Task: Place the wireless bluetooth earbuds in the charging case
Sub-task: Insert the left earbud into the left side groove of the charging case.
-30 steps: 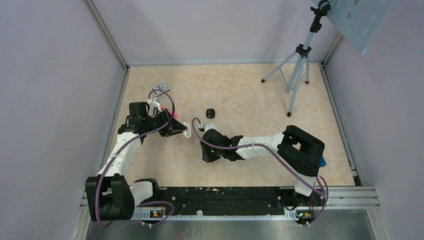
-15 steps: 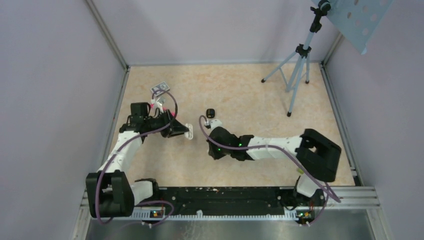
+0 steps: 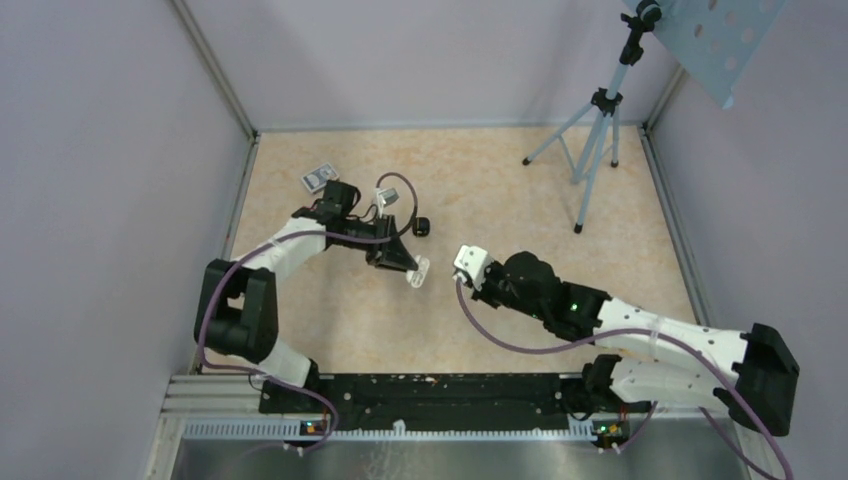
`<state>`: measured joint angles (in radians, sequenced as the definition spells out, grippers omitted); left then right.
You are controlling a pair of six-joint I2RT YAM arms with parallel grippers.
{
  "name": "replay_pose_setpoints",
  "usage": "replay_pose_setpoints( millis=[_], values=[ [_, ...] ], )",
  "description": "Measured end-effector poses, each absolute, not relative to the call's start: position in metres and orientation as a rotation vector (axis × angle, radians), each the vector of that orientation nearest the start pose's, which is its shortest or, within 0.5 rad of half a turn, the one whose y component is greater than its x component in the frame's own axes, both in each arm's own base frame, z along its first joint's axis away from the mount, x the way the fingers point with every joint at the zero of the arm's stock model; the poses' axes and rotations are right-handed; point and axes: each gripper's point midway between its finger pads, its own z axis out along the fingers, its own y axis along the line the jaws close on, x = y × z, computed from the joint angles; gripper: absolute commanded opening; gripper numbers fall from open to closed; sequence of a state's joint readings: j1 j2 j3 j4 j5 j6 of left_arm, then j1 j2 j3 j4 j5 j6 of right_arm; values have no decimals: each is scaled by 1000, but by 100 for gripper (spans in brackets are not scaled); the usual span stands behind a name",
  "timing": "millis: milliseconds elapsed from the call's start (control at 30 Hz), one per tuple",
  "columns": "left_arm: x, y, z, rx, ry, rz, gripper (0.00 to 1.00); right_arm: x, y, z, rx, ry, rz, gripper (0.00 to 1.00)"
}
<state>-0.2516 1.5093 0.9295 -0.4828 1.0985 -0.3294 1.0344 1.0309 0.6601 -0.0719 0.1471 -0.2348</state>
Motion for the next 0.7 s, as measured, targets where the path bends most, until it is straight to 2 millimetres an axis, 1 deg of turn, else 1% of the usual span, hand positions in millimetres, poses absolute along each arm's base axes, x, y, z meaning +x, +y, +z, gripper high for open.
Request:
replay_pose_setpoints(
  millis=[67, 133, 233, 300, 433, 533, 600, 700],
  values=[
    [236, -232, 156, 363, 2484, -1673, 0, 198, 272, 168, -1263, 1576, 338, 0],
    [247, -239, 167, 450, 2439, -1686, 0, 198, 272, 168, -1327, 1535, 328, 0],
    [252, -251, 180, 576, 2402, -1693, 0, 189, 272, 160, -1459, 1481, 331, 0],
    [252, -260, 184, 646, 2388, -1700, 0, 182, 274, 158, -1523, 1443, 350, 0],
    [240, -272, 176, 709, 2436, -1718, 0, 178, 281, 165, -1605, 1381, 364, 0],
    [231, -274, 170, 715, 2490, -1717, 0, 179, 287, 176, -1652, 1340, 356, 0],
    [228, -275, 169, 714, 2508, -1711, 0, 180, 289, 180, -1681, 1322, 344, 0],
    [227, -273, 166, 707, 2527, -1700, 0, 184, 290, 182, -1734, 1305, 310, 0]
  ],
)
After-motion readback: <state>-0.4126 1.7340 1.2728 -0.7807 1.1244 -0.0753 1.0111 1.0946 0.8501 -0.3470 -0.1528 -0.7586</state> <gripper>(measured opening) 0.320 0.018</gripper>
